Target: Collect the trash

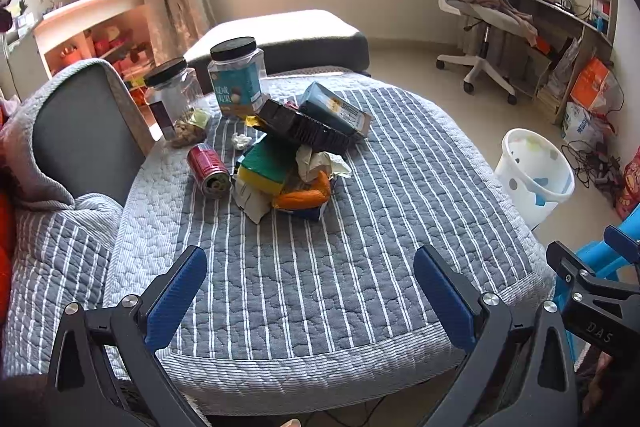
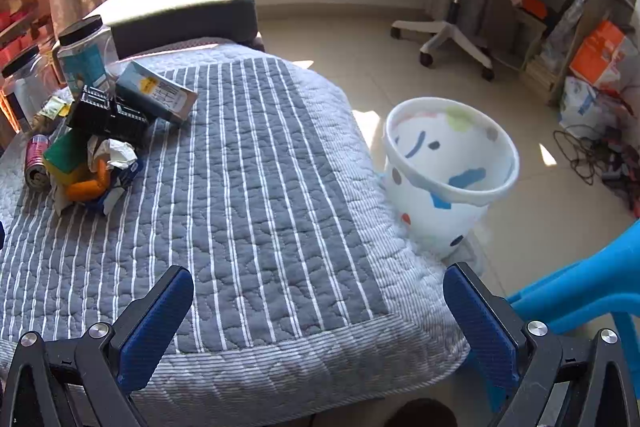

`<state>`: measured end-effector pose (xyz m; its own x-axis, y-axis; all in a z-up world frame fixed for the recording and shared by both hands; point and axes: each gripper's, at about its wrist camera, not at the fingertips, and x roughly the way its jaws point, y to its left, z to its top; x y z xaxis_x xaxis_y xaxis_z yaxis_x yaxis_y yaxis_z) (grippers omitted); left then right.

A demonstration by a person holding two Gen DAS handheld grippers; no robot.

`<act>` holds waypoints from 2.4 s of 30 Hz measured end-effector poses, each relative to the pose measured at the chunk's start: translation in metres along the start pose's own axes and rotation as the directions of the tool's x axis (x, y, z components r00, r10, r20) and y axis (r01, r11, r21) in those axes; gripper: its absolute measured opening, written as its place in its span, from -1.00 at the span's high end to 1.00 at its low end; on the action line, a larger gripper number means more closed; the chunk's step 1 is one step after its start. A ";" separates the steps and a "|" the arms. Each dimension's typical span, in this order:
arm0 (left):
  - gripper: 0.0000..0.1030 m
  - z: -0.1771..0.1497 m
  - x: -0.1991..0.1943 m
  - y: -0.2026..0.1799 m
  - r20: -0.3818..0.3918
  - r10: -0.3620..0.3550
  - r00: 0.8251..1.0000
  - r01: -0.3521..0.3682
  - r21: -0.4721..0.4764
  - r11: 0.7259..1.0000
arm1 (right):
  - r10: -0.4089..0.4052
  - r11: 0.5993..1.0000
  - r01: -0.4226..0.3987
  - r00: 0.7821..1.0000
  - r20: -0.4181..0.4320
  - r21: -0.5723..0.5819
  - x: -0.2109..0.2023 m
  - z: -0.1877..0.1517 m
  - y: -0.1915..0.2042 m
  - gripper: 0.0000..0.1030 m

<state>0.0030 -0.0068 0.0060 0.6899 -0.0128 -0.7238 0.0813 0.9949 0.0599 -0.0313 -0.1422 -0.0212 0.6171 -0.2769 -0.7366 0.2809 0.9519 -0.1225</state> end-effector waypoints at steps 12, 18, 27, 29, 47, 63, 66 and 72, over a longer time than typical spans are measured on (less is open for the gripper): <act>-1.00 0.000 -0.001 0.001 0.006 0.004 1.000 -0.004 0.002 1.000 | 0.000 1.000 0.000 1.000 0.005 -0.005 -0.001 0.000 0.001 -0.99; -1.00 0.001 -0.004 0.003 0.013 0.008 1.000 -0.008 0.003 1.000 | 0.008 1.000 -0.008 1.000 0.003 -0.012 -0.001 0.000 0.004 -0.99; -1.00 0.004 -0.014 0.003 0.051 0.020 0.998 -0.021 0.019 1.000 | 0.020 0.999 -0.019 1.000 0.024 -0.036 -0.011 0.008 0.009 -0.99; -1.00 0.005 -0.017 0.003 0.056 0.025 0.998 -0.026 0.031 0.999 | 0.025 0.999 -0.024 0.999 0.021 -0.047 -0.014 0.011 0.010 -0.99; -1.00 0.053 -0.036 0.015 0.180 0.054 0.982 -0.065 0.052 0.997 | 0.039 0.990 -0.028 0.996 0.077 -0.139 -0.040 0.069 0.016 -0.99; -1.00 0.124 0.032 0.057 0.013 -0.048 0.999 0.047 0.069 0.996 | 0.160 0.972 -0.171 0.984 -0.079 -0.160 0.023 0.134 0.046 -0.99; -1.00 0.127 0.069 0.081 -0.065 -0.070 0.995 0.071 0.001 0.998 | 0.159 0.972 -0.174 0.982 -0.101 -0.159 0.046 0.137 0.052 -0.99; -0.84 0.135 0.138 0.122 -0.200 -0.180 0.963 0.148 -0.165 0.975 | 0.186 0.965 -0.217 0.962 -0.202 -0.144 0.092 0.142 0.064 -0.99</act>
<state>0.2053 0.0994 0.0057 0.5060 -0.1711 -0.8454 0.0621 0.9848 -0.1622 0.1477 -0.1253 -0.0028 0.4976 -0.0625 -0.8652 0.0315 0.9980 -0.0540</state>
